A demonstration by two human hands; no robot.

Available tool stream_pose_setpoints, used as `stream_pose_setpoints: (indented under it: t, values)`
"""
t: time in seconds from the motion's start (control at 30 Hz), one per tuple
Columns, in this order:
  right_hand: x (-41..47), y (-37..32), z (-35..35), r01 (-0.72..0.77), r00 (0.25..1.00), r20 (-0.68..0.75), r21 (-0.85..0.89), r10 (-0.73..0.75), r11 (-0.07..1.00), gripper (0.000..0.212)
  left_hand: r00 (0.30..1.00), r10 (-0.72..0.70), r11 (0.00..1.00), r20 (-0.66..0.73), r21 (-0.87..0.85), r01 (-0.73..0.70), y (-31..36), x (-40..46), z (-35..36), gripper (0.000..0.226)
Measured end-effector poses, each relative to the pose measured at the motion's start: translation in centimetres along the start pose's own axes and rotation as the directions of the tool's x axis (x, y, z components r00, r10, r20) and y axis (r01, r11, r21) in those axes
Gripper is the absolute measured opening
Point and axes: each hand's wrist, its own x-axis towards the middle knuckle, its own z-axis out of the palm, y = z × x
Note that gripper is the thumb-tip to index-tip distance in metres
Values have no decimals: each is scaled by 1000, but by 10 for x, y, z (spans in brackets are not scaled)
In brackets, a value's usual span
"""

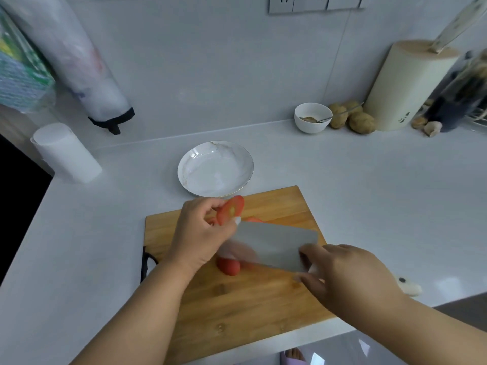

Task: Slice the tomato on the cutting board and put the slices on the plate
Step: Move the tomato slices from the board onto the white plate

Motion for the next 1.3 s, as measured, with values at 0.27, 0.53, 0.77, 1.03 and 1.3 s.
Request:
stream_pose_setpoints:
  t: [0.27,0.53,0.77,1.03,1.3]
  values:
    - [16,2,25,-355,935,55,176,351,918,19,993,-61,998,-103,-34,58,-9,1,-7,11]
    - [35,-10,58,-470,883,109,192,457,862,19,987,-77,994,-140,72,88,-30,-3,-5,17]
    - [36,-14,56,-390,916,112,17,386,921,23,984,-59,974,-168,204,94,-43,5,-6,24]
    - [62,-24,38,-371,929,3,18,371,929,35,983,-48,888,-177,442,123,-41,54,-14,17]
    - [113,-46,38,-276,951,-100,149,292,950,29,971,-210,697,-111,680,228,-59,132,6,37]
